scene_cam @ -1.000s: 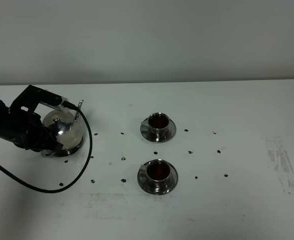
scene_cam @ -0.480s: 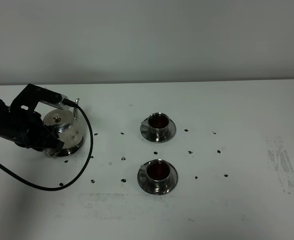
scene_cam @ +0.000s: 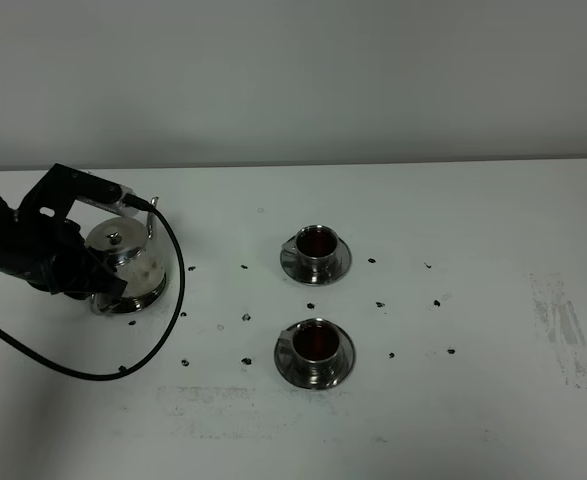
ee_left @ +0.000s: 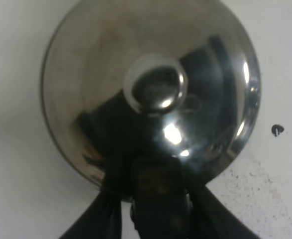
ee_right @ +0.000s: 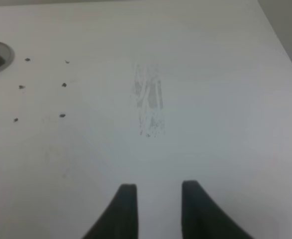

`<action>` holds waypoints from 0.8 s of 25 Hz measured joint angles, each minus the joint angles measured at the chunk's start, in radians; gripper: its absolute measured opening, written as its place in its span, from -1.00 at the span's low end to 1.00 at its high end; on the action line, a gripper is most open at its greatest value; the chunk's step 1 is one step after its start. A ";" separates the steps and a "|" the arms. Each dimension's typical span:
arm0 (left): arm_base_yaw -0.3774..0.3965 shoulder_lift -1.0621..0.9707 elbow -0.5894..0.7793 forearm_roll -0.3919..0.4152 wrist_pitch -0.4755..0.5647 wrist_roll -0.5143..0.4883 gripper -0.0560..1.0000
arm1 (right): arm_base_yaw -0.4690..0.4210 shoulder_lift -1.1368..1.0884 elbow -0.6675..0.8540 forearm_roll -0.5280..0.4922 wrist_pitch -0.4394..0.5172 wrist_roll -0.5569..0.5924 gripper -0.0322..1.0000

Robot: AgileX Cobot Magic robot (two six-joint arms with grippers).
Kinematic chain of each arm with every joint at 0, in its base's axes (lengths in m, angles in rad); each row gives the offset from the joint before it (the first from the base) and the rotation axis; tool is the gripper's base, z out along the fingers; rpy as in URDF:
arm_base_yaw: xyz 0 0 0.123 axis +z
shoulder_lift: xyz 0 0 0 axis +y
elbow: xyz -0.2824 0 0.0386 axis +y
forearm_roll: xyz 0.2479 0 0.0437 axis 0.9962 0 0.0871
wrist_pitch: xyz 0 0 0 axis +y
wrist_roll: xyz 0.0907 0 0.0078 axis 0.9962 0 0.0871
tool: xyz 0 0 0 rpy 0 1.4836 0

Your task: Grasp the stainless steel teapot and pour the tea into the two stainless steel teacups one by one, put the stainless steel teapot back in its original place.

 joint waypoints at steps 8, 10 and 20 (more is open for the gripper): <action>0.000 -0.096 0.015 0.000 0.011 0.000 -0.24 | 0.000 0.000 0.000 0.000 0.000 0.000 -0.53; 0.000 -0.144 0.043 0.000 0.007 0.000 -0.24 | 0.000 0.000 0.000 0.000 0.000 0.000 -0.53; 0.011 -0.497 0.187 0.003 0.017 0.000 -0.24 | 0.000 0.000 0.000 0.000 0.000 0.000 -0.53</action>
